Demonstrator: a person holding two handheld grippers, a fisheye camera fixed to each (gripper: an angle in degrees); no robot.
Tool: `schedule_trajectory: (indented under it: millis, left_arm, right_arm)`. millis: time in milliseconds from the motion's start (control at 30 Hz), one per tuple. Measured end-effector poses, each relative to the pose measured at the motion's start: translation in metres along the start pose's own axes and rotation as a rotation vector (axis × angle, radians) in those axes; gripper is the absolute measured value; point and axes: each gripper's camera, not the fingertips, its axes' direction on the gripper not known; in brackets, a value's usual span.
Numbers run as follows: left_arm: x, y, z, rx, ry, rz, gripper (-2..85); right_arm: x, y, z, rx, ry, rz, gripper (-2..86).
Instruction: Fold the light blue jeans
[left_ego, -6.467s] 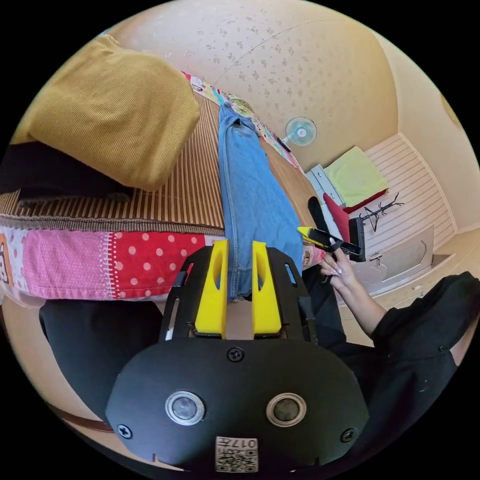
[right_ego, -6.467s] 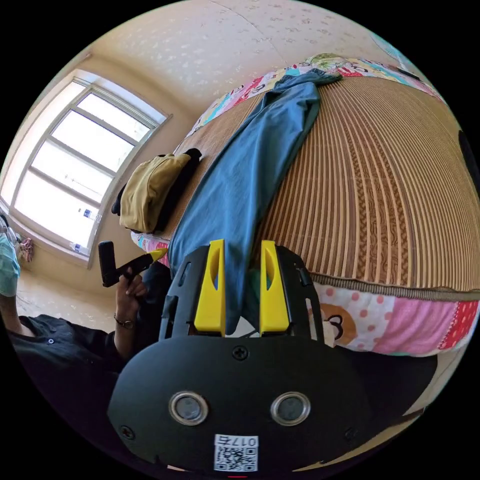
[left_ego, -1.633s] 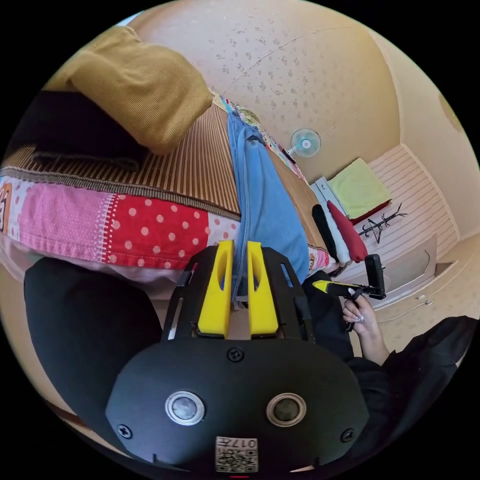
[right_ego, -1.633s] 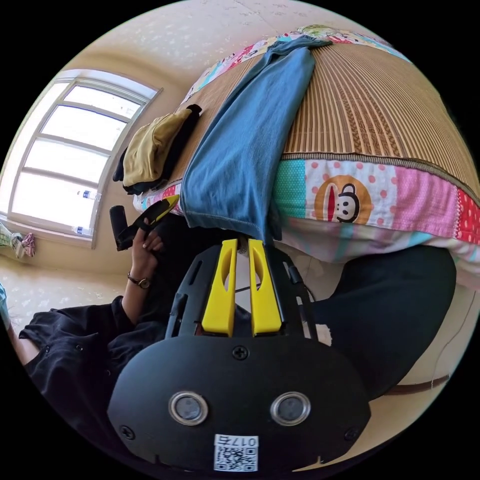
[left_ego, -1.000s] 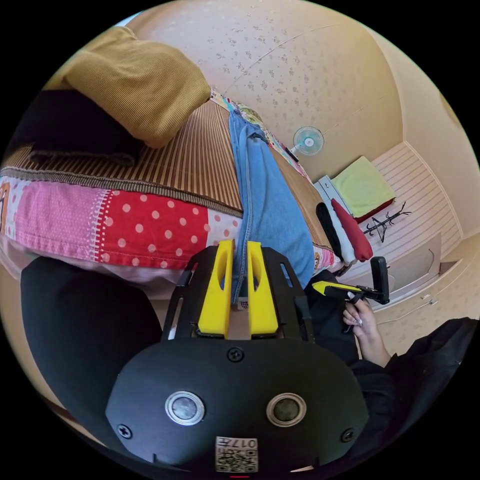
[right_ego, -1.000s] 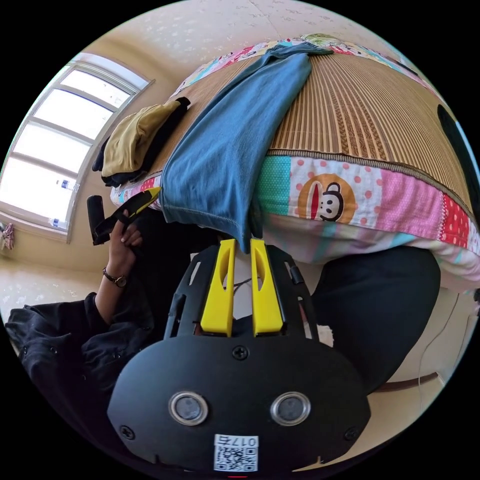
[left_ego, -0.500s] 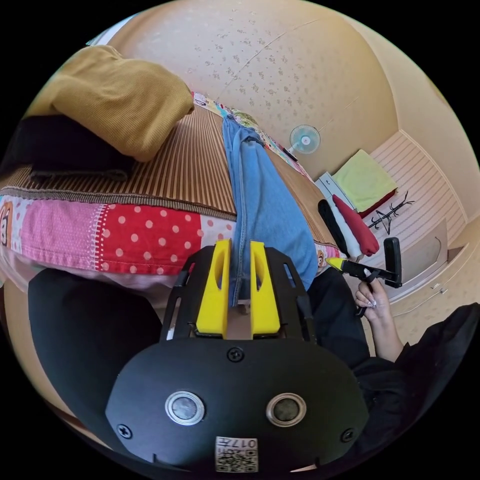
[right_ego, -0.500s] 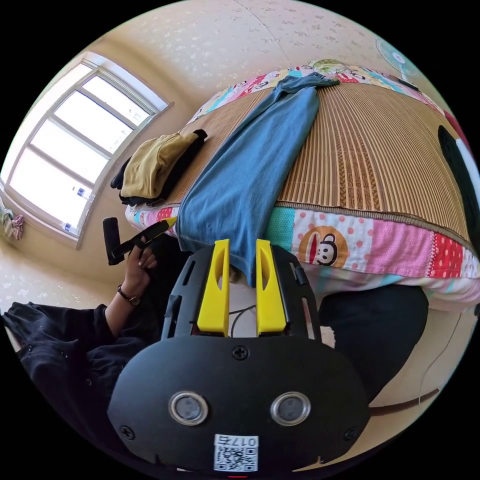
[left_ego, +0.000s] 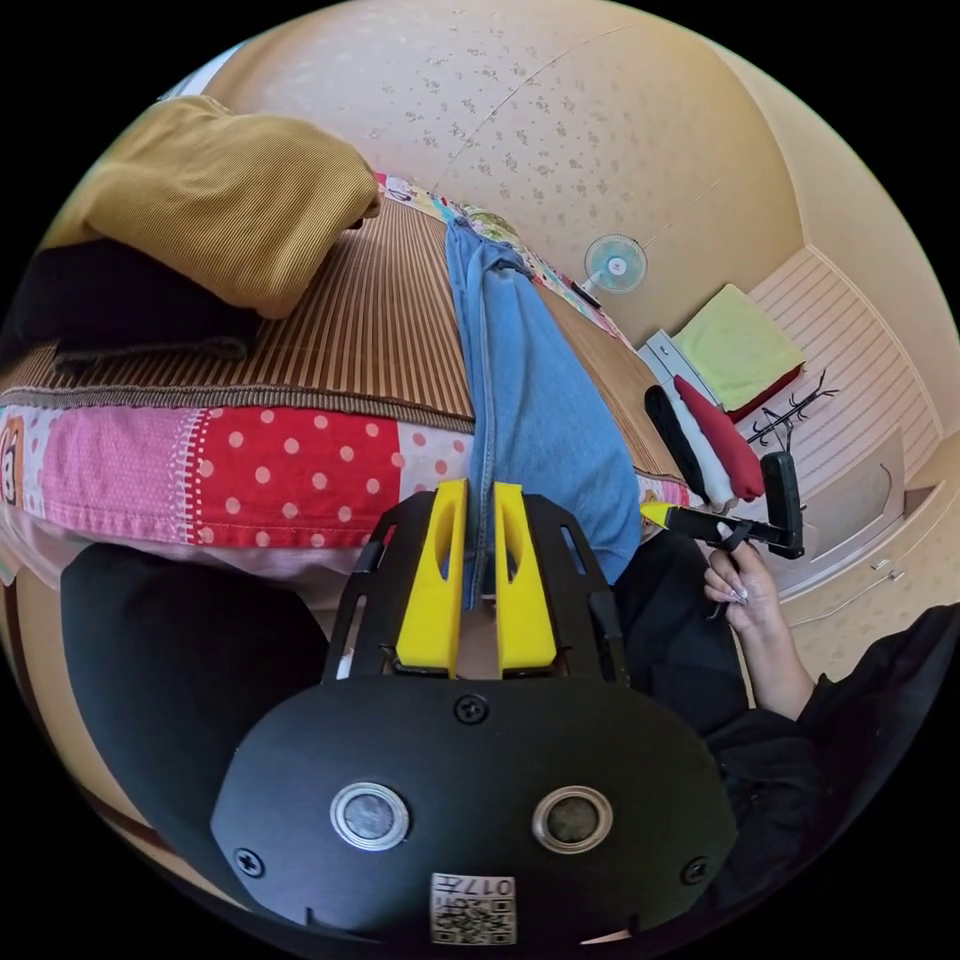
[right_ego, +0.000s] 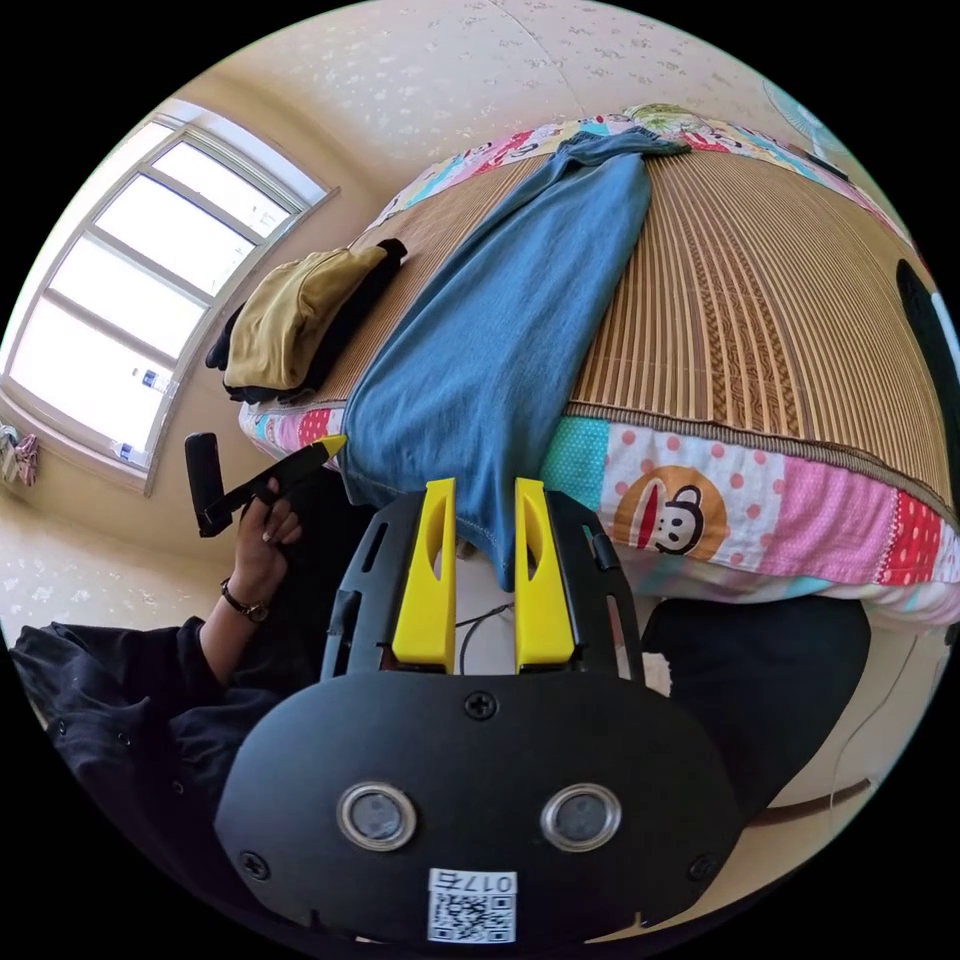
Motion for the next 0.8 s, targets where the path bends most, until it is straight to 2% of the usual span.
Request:
schedule_trajectory:
  millis: [267, 600, 800]
  left_arm:
    - [-0.002, -0.005, -0.001, 0.009, -0.006, 0.001, 5.1]
    - [-0.007, -0.013, 0.000, 0.010, 0.013, 0.000, 3.5]
    - [-0.008, -0.020, -0.001, 0.024, -0.006, 0.000, 4.4]
  right_arm:
    - [0.004, 0.004, -0.008, 0.045, 0.024, 0.004, 8.1]
    - [0.014, 0.002, -0.002, 0.000, 0.059, 0.014, 4.2]
    - [0.025, 0.002, -0.010, 0.056, 0.036, 0.056, 7.2]
